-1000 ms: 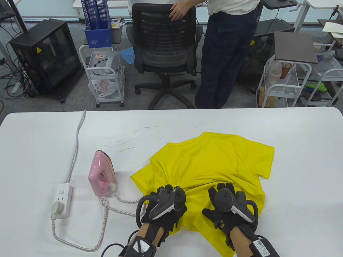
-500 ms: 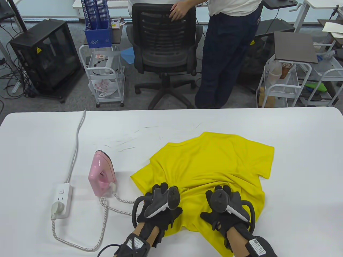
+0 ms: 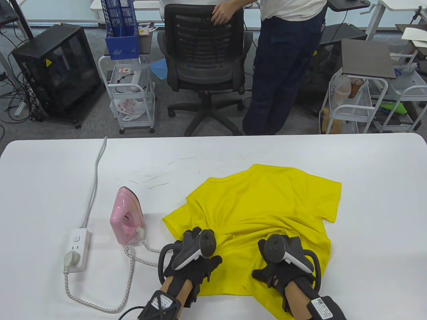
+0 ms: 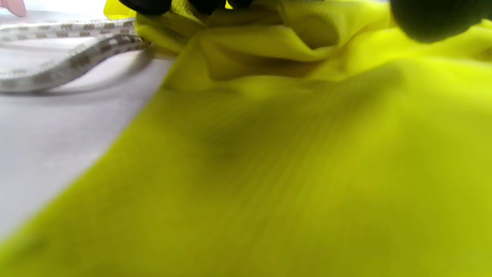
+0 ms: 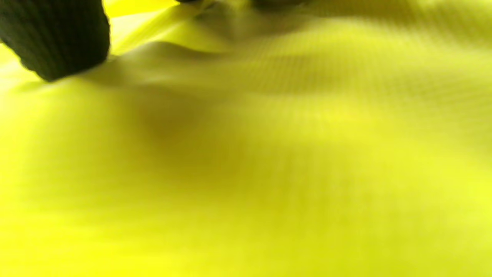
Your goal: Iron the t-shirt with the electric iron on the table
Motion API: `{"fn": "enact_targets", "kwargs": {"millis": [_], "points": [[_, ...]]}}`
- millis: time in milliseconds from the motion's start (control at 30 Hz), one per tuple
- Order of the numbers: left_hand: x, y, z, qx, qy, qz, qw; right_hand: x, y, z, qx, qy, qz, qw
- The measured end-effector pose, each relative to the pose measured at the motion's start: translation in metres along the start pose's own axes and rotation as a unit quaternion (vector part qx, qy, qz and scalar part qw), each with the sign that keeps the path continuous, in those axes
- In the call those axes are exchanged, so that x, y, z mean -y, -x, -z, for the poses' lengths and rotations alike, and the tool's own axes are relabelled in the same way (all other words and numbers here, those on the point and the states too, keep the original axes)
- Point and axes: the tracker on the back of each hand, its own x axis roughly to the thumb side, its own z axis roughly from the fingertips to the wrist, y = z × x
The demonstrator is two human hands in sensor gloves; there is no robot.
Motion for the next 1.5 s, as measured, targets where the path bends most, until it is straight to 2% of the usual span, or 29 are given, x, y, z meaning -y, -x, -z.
{"fn": "enact_targets", "kwargs": {"millis": [133, 233, 300, 400, 500, 567, 600, 667, 767, 833, 867, 933, 967, 1000, 1067, 1133, 1200, 1300, 1367, 1433, 1500], "points": [[-0.005, 0.001, 0.006, -0.011, 0.006, -0.029, 1.000, 0.006, 0.003, -0.003, -0.012, -0.079, -0.040, 0.996], [-0.008, -0.001, 0.012, -0.029, 0.010, -0.013, 0.999, 0.010, 0.002, -0.007, -0.017, -0.103, -0.089, 0.990], [-0.014, -0.001, 0.019, -0.050, 0.020, -0.009, 0.999, 0.016, 0.001, -0.012, -0.009, -0.102, -0.115, 0.988], [-0.025, 0.005, 0.032, -0.070, 0.012, -0.036, 0.997, 0.026, 0.001, -0.020, 0.013, -0.094, -0.079, 0.992], [-0.028, 0.015, 0.048, -0.100, 0.032, -0.053, 0.993, 0.034, 0.004, -0.021, 0.014, -0.084, -0.063, 0.994], [-0.030, 0.021, 0.057, -0.118, 0.034, -0.059, 0.991, 0.041, 0.011, -0.017, 0.017, -0.070, -0.015, 0.997], [-0.032, 0.025, 0.063, -0.127, 0.019, -0.066, 0.990, 0.047, 0.015, -0.014, 0.025, -0.057, 0.025, 0.998], [-0.035, 0.031, 0.072, -0.138, 0.009, -0.073, 0.988, 0.064, 0.023, -0.010, 0.041, -0.016, 0.077, 0.996], [-0.035, 0.042, 0.087, -0.172, 0.021, -0.083, 0.981, 0.092, 0.038, 0.003, 0.045, 0.036, 0.183, 0.981], [-0.032, 0.047, 0.097, -0.188, 0.046, -0.082, 0.978, 0.106, 0.049, 0.017, 0.017, 0.097, 0.223, 0.970], [-0.034, 0.046, 0.101, -0.198, 0.036, -0.068, 0.977, 0.112, 0.057, 0.030, -0.019, 0.136, 0.219, 0.966], [-0.038, 0.043, 0.107, -0.214, -0.005, -0.035, 0.976, 0.111, 0.066, 0.050, -0.077, 0.158, 0.185, 0.967], [-0.037, 0.042, 0.111, -0.212, -0.002, -0.024, 0.977, 0.107, 0.071, 0.062, -0.102, 0.154, 0.158, 0.970], [-0.038, 0.039, 0.113, -0.213, 0.011, -0.016, 0.977, 0.102, 0.077, 0.075, -0.124, 0.135, 0.129, 0.975], [-0.042, 0.034, 0.115, -0.204, 0.003, -0.019, 0.979, 0.093, 0.087, 0.089, -0.157, 0.114, 0.108, 0.975], [-0.045, 0.030, 0.116, -0.191, -0.008, -0.005, 0.982, 0.082, 0.095, 0.101, -0.169, 0.097, 0.120, 0.973], [-0.046, 0.028, 0.116, -0.184, 0.010, 0.013, 0.983, 0.075, 0.096, 0.106, -0.175, 0.099, 0.118, 0.972], [-0.050, 0.029, 0.112, -0.178, -0.003, 0.020, 0.984, 0.079, 0.087, 0.102, -0.172, 0.144, 0.064, 0.972], [-0.060, 0.032, 0.105, -0.182, -0.027, 0.036, 0.982, 0.080, 0.077, 0.097, -0.160, 0.146, 0.020, 0.976], [-0.072, 0.037, 0.098, -0.194, -0.048, 0.048, 0.979, 0.079, 0.068, 0.094, -0.145, 0.132, 0.012, 0.981], [-0.084, 0.040, 0.091, -0.218, -0.077, 0.099, 0.968, 0.078, 0.060, 0.090, -0.132, 0.094, 0.005, 0.987]]}}
